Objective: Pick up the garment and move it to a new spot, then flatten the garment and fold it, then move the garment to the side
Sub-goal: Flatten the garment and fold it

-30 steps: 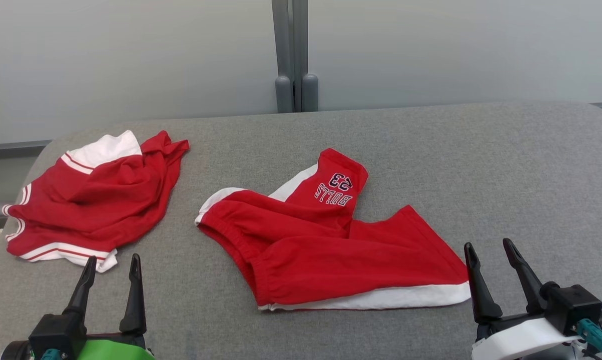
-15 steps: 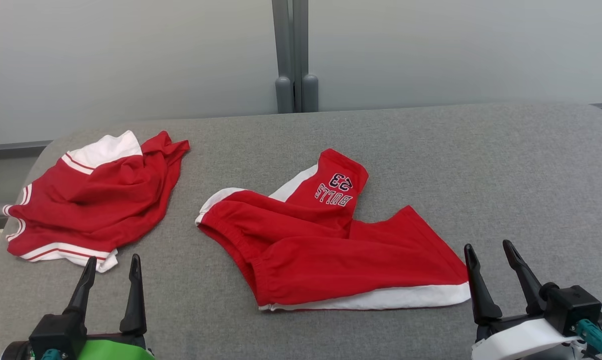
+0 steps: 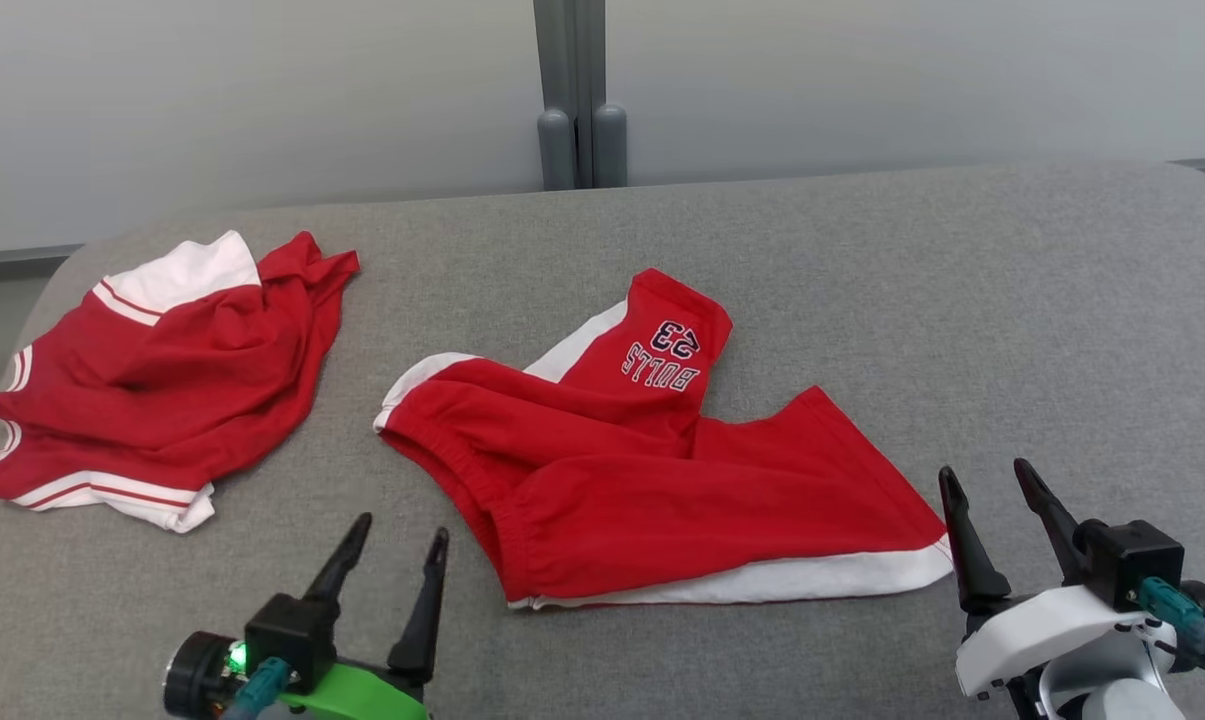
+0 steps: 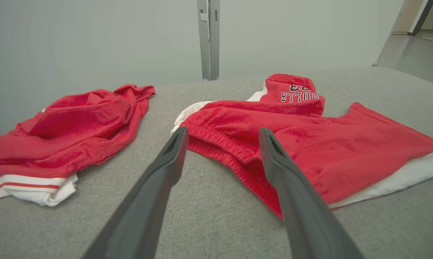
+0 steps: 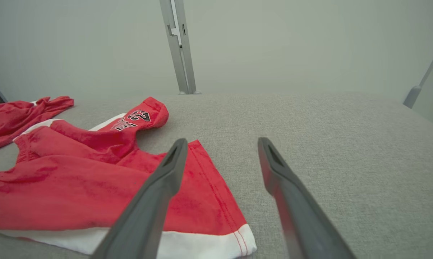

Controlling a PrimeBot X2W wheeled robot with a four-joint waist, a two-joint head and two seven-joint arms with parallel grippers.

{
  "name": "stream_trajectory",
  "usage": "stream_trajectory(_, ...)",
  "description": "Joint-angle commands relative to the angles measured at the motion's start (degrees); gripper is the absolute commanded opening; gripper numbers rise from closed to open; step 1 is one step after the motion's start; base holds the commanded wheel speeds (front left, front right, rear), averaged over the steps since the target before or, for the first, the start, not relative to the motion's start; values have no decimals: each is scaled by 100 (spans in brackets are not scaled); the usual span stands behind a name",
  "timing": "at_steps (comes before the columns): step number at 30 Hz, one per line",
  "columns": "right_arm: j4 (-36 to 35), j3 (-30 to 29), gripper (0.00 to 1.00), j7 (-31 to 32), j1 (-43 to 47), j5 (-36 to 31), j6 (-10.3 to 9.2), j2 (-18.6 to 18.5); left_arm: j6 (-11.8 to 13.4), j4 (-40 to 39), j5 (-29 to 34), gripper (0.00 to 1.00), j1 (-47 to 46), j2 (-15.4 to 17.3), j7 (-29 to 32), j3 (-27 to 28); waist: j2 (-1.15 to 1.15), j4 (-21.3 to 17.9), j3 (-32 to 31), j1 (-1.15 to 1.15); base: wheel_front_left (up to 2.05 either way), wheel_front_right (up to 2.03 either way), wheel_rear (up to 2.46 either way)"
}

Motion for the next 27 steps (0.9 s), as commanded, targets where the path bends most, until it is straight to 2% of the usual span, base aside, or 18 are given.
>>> stream_trajectory(1, 134, -18, 100, -48, -117, 4, -8, -44, -16, 110, -76, 100, -122, 53, -35, -131, 0, -49, 174, 0, 0, 0, 0)
stream_trajectory(9, 1395, 2, 100, -255, -607, 129, -8, -111, -19, 1096, -432, 100, -594, 228, -177, -1410, 0, -121, 572, 0, 0, 0, 0)
stream_trajectory(19, 2585, 208, 100, -524, -1070, 441, -8, -16, -20, 1990, -852, 100, -1218, 176, -373, -2139, 0, -143, 840, 0, 0, 0, 0)
stream_trajectory(20, 2668, 251, 100, -530, -1097, 485, -8, -10, -20, 2034, -875, 77, -1253, 168, -391, -2194, 0, -143, 852, 0, 0, 0, 0)
stream_trajectory(21, 2770, 310, 100, -542, -1117, 558, -8, 4, -20, 2072, -908, 39, -1300, 168, -411, -2253, 0, -141, 864, 0, 0, 0, 0)
stream_trajectory(22, 2845, 372, 35, -545, -1137, 634, -7, 18, -20, 2095, -965, 0, -1344, 176, -416, -2302, 0, -138, 875, 0, 0, 0, 0)
stream_trajectory(23, 2891, 411, 0, -551, -1150, 698, -7, 28, -20, 2112, -999, 0, -1361, 182, -419, -2331, 0, -136, 879, 0, 0, 0, 0)
stream_trajectory(27, 2882, 581, 0, -616, -1157, 926, -7, 48, -21, 2034, -1152, 0, -1306, 221, -456, -2325, 0, -146, 865, 0, 0, 0, 0)
